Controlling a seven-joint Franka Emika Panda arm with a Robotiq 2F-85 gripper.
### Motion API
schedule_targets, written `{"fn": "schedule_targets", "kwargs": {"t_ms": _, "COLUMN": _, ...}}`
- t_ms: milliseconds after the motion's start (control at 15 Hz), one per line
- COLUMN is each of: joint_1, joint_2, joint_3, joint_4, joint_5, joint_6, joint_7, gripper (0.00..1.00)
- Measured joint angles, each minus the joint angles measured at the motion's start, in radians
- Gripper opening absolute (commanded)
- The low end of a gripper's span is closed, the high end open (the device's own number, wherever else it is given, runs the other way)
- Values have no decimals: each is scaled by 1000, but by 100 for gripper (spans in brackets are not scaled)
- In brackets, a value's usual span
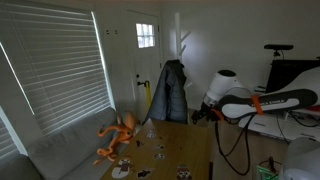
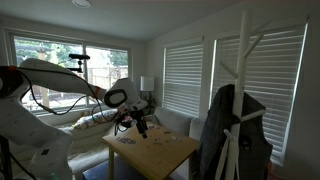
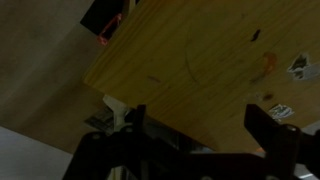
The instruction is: Move the toe bag to the higher rack
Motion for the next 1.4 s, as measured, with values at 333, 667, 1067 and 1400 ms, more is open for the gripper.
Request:
{"fn": "schedule_targets", "kwargs": {"t_ms": 333, "joint_1": -14, "joint_2": 15, "joint_3": 5, "joint_4": 6, "joint_5": -14, "joint_6": 13, "joint_7": 5, "gripper": 100}}
{"fn": "schedule_targets", "kwargs": {"t_ms": 667, "joint_1": -20, "joint_2": 21, "joint_3": 5, "joint_4": 9, "joint_5": -29, "joint_6": 9, "joint_7": 11, "gripper": 100}}
{"fn": "schedule_targets", "kwargs": {"t_ms": 1067, "joint_1": -224, "joint_2": 239, "joint_3": -41, "joint_4": 172, "joint_5": -250, "joint_6": 46, "joint_7": 98, "gripper": 100}}
{"fn": "schedule_targets", "kwargs": {"t_ms": 1400, "joint_1": -227, "joint_2": 479, "joint_3": -122, "joint_4": 353, "joint_5": -429, "joint_6": 140, "joint_7": 93, "gripper": 100}}
